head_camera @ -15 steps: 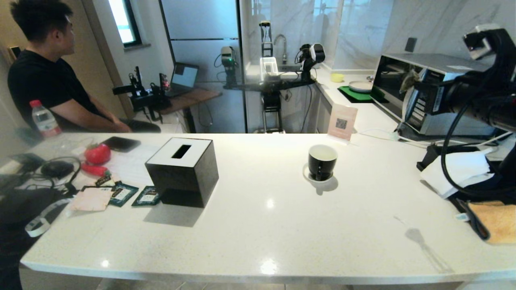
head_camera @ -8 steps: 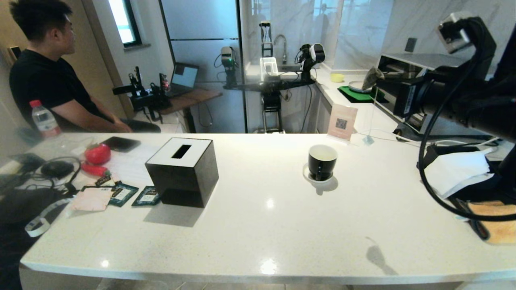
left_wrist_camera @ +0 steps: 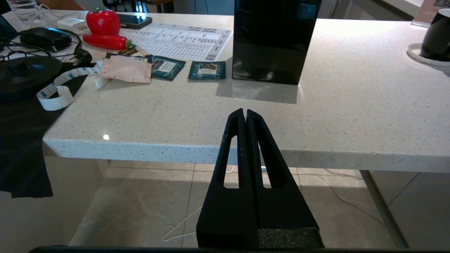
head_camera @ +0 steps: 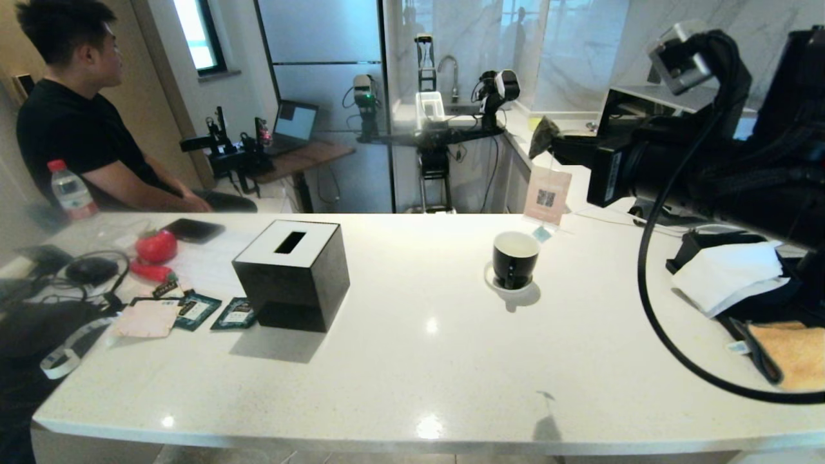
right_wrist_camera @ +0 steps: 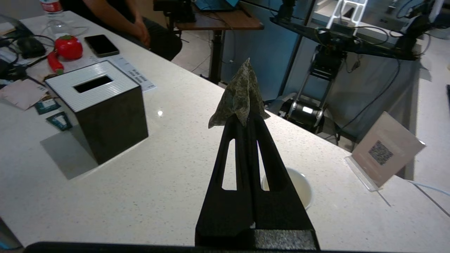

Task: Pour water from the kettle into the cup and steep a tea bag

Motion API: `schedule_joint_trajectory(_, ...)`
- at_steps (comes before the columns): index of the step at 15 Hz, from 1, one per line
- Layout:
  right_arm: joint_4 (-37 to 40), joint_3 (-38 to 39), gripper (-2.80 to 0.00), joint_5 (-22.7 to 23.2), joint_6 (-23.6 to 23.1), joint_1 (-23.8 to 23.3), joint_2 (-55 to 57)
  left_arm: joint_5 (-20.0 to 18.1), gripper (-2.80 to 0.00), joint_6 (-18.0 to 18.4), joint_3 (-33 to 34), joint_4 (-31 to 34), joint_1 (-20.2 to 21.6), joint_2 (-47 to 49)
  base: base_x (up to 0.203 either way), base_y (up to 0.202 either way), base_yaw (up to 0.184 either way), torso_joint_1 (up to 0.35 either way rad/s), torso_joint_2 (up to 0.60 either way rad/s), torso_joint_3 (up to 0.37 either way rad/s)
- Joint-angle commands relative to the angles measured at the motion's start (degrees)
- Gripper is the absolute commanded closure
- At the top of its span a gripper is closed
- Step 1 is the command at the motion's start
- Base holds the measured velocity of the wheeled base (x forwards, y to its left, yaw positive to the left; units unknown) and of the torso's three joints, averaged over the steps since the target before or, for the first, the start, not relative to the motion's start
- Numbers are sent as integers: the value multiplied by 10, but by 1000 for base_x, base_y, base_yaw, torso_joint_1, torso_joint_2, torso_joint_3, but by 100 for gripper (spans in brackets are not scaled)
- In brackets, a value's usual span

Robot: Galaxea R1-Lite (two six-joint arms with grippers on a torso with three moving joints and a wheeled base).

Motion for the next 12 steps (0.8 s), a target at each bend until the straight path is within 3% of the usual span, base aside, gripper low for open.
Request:
schedule_joint_trajectory(1, -10, 1, 0, 0, -1, 27, 10, 0, 0, 0, 0, -1, 0, 0, 0, 0, 0, 0, 0, 0)
schedule_joint_trajectory(12, -26, 3, 0, -2, -1, 93, 13, -5, 0, 0, 0, -1, 0, 1, 0, 0, 0, 0, 0, 0)
